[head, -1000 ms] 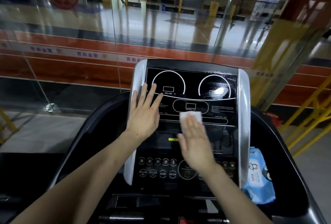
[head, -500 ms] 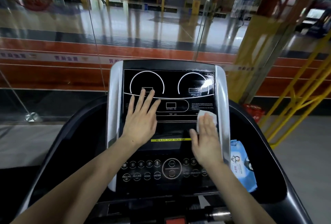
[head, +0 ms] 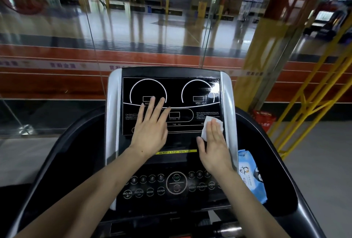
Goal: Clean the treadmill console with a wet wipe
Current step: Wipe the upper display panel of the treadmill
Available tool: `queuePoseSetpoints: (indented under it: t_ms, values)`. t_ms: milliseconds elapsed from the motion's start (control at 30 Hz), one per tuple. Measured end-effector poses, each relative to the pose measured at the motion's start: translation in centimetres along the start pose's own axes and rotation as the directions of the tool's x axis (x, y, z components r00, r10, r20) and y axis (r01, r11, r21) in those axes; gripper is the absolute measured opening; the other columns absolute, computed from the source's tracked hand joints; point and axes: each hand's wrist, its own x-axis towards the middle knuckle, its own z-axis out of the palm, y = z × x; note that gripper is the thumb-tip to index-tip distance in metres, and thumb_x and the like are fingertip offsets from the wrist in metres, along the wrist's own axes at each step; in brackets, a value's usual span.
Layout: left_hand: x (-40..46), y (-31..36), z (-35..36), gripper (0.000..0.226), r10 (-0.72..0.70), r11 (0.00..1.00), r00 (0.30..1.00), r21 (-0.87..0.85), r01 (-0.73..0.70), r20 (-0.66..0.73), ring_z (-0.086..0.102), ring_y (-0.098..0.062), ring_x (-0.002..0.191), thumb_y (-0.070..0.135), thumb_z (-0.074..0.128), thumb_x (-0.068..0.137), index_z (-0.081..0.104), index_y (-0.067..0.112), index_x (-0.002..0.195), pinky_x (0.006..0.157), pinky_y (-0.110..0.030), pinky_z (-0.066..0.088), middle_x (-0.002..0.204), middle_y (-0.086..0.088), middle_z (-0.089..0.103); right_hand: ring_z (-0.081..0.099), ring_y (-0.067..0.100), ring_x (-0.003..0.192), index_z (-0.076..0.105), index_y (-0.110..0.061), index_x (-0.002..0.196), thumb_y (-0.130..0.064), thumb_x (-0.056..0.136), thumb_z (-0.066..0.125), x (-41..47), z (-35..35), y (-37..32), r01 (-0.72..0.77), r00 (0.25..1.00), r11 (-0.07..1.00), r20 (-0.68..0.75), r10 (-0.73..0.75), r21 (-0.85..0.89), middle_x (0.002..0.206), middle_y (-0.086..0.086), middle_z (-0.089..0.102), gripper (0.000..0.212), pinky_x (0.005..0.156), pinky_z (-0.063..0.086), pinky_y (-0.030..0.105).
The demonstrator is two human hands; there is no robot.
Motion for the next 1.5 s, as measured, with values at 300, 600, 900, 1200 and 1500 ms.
queuePoseSetpoints:
  t_ms: [300,600,900,1200,1500]
  values:
    - [2.1,-0.3,-0.1,0.058,0.011,1.000,1.000,0.006,-0.011,-0.026,0.001,-0.031,0.162,0.028,0.046,0.102,0.037,0.017,0.158,0.129,-0.058,0.011,0.174,-0.008,0.016,-0.016,0.014,0.160,-0.002,-0.007,0.165,-0.052,0.108,0.031,7.5,-1.3,-1.2,0.028,0.998,0.996,-0.067,-0.022,0.087,0.172,0.001,-0.014,0.080,0.130,-0.006,0.032]
    - [3.2,-1.5,-0.1,0.059,0.005,1.000,0.999,0.001,-0.005,-0.038,0.001,-0.031,0.162,0.027,0.048,0.101,0.036,0.018,0.158,0.129,-0.058,0.010,0.174,-0.007,0.015,-0.017,0.019,0.160,-0.004,-0.007,0.165,-0.050,0.110,0.027,13.8,-3.5,-2.7,0.033,0.996,0.999,-0.082,-0.029,0.037,0.174,0.008,-0.012,0.077,0.129,-0.011,0.032]
    - [3.1,-1.8,-0.6,0.056,-0.008,1.000,1.000,-0.017,0.008,-0.029,0.000,-0.031,0.162,0.028,0.043,0.102,0.037,0.019,0.157,0.129,-0.057,0.009,0.174,-0.006,0.016,-0.011,0.015,0.161,0.005,-0.010,0.166,-0.055,0.108,0.018,4.7,-0.2,0.7,0.191,0.980,0.978,-0.034,-0.195,-0.080,0.175,0.007,-0.004,0.075,0.131,-0.002,0.034]
    - [3.0,-1.8,-0.8,0.056,-0.010,1.000,0.999,-0.024,0.009,-0.036,0.002,-0.031,0.162,0.025,0.047,0.102,0.038,0.017,0.157,0.129,-0.058,0.011,0.174,-0.004,0.019,-0.012,0.014,0.161,0.000,-0.013,0.166,-0.060,0.107,0.006,2.9,0.5,0.9,0.196,0.980,0.970,0.009,-0.196,-0.147,0.175,0.005,-0.006,0.076,0.132,0.004,0.040]
    - [2.6,-2.5,-1.4,0.056,-0.015,1.000,0.999,0.000,0.015,-0.038,0.003,-0.030,0.162,0.028,0.045,0.102,0.040,0.017,0.156,0.129,-0.058,0.012,0.173,-0.003,0.021,-0.016,0.014,0.160,-0.002,-0.015,0.167,-0.058,0.108,0.012,13.2,-2.3,-2.9,0.194,0.978,0.973,-0.057,-0.202,-0.128,0.174,0.003,-0.013,0.074,0.131,-0.004,0.038]
